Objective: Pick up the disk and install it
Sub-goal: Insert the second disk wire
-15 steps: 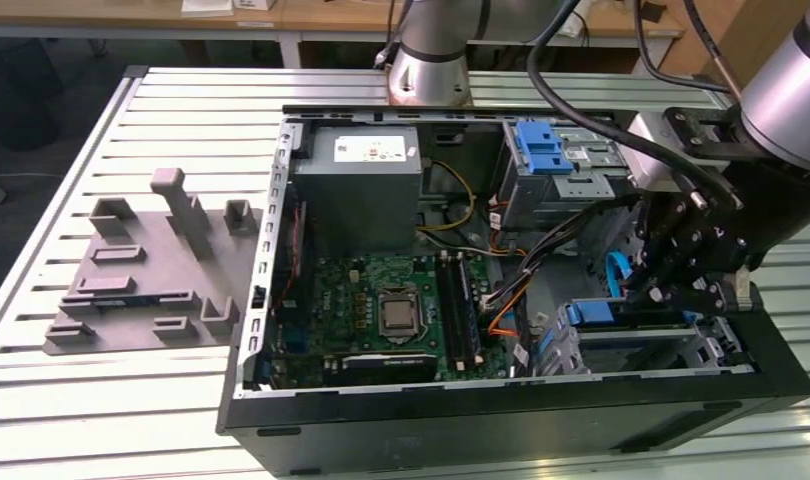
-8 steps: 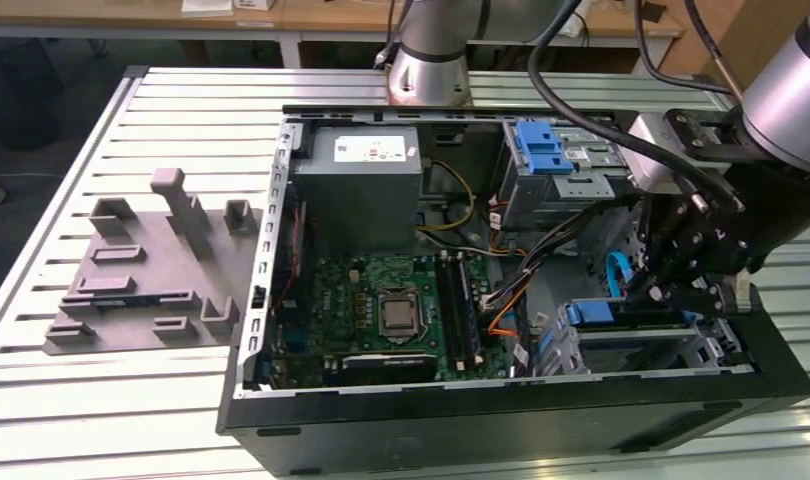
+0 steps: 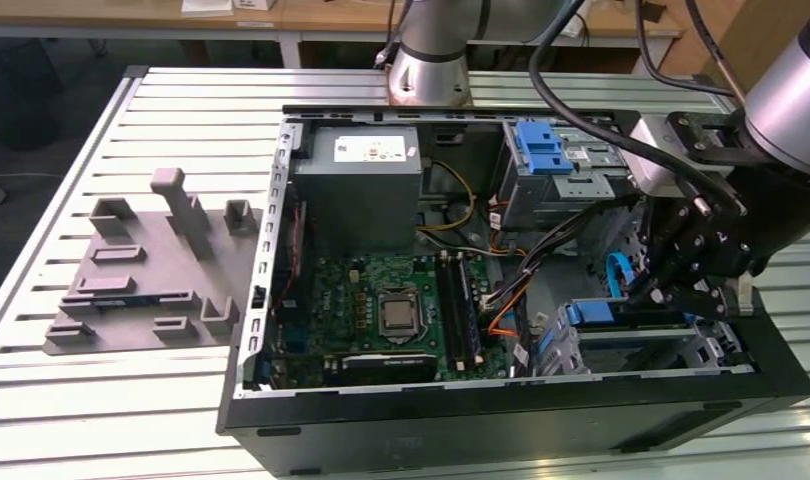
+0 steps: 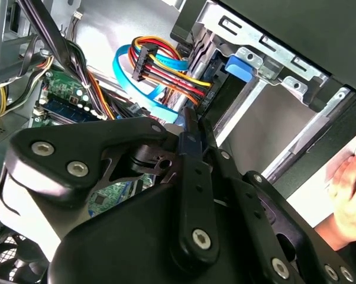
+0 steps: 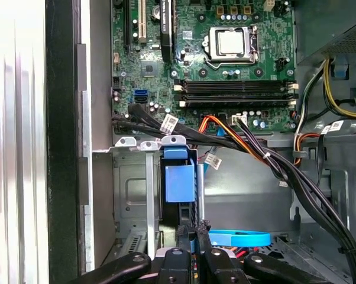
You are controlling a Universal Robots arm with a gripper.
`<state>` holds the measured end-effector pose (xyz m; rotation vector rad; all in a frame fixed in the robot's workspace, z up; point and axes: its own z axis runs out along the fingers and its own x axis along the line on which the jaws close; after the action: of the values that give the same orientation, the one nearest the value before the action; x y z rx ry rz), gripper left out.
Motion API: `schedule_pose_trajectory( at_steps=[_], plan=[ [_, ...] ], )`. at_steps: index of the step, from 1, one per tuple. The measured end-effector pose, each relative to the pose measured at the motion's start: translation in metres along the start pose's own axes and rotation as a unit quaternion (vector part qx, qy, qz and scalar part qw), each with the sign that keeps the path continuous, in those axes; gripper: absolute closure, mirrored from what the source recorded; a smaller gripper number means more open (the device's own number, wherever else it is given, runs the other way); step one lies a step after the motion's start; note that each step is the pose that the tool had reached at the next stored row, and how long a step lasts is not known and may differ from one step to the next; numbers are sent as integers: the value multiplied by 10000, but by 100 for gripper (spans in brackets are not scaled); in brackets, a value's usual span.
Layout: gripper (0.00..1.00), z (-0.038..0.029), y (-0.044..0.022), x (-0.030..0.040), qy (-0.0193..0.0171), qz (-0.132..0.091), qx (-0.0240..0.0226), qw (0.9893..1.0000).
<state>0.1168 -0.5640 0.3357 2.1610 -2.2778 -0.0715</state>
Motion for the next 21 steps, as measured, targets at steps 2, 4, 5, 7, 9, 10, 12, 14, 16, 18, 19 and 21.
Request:
schedule_pose_trajectory(
  at_steps=[2, 4, 5, 7, 9, 10, 12, 14, 16, 18, 19, 21],
  plan=[
    [84, 0, -3, 0, -1, 0, 0, 10000],
    [84, 3, -7, 1, -2, 0, 0, 10000],
    [84, 4, -8, 2, -1, 0, 0, 10000],
    [84, 7, -9, 2, -1, -3, 0, 10000],
    [84, 10, -10, 2, -1, -11, 1, 10000],
    [84, 10, -10, 2, 0, -17, 1, 10000],
    [84, 13, -10, 2, -2, -30, 3, 10000],
    [84, 13, -10, 2, -12, -38, 3, 10000],
    [84, 13, -10, 2, -28, -42, 4, 10000],
    [84, 18, -10, 2, -35, -43, 5, 10000],
    [84, 24, -10, 2, -37, -43, 5, 10000],
    [84, 32, -11, 4, -35, -43, 5, 10000]
  ],
)
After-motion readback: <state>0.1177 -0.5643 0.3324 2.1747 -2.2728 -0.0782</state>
